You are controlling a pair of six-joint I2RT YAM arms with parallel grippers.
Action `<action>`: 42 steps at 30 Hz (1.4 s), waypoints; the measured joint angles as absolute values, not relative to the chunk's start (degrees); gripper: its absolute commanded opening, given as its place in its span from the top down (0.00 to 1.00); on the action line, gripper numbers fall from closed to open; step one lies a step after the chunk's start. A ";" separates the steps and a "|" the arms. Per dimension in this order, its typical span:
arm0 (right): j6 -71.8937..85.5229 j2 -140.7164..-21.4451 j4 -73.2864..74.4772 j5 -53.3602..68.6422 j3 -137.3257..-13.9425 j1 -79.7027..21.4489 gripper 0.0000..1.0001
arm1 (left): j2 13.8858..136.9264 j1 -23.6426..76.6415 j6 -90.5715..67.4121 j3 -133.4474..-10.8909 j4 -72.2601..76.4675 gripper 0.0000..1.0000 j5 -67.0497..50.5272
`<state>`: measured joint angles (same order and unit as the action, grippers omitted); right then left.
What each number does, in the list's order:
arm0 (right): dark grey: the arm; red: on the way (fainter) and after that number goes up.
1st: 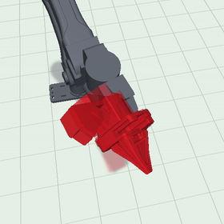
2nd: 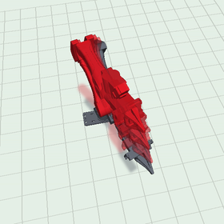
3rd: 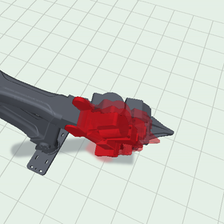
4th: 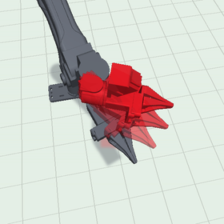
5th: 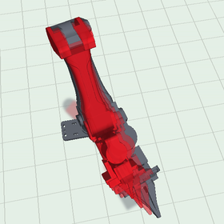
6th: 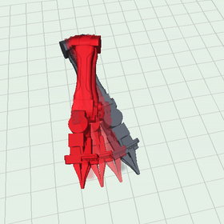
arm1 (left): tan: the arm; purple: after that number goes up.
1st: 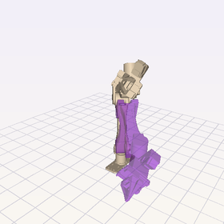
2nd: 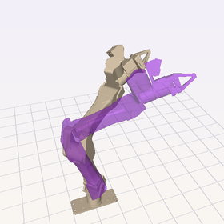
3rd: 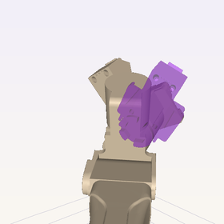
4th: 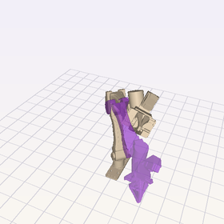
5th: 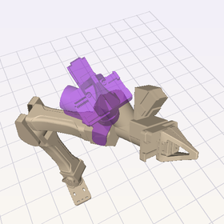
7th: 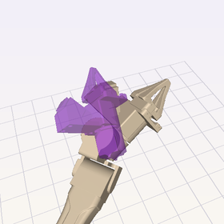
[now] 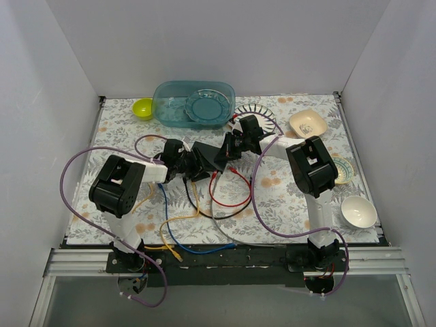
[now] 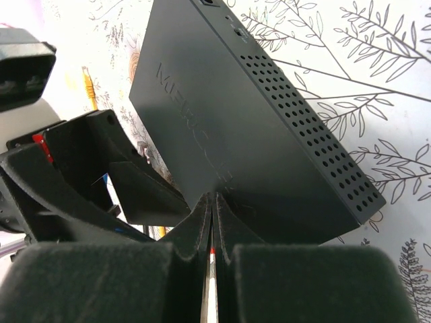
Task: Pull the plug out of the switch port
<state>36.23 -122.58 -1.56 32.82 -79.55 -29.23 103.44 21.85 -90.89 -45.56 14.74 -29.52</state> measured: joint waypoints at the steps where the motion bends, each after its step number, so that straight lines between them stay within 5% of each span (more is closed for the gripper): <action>1: 36.23 -122.52 -1.72 32.77 -79.40 -29.23 0.95 | 103.94 21.80 -90.94 -45.80 15.31 0.54 -29.91; 13: 36.21 -122.39 -1.72 32.73 -79.26 -29.21 0.95 | 108.49 21.82 -90.59 -47.00 19.29 0.76 -32.51; 33: 35.99 -122.23 -1.83 32.75 -78.96 -28.93 0.95 | 110.37 21.85 -95.64 -48.69 19.44 0.74 -32.97; 42: 35.92 -122.21 -1.85 32.75 -78.94 -28.80 0.96 | 111.63 21.71 -96.99 -49.56 18.98 1.00 -33.89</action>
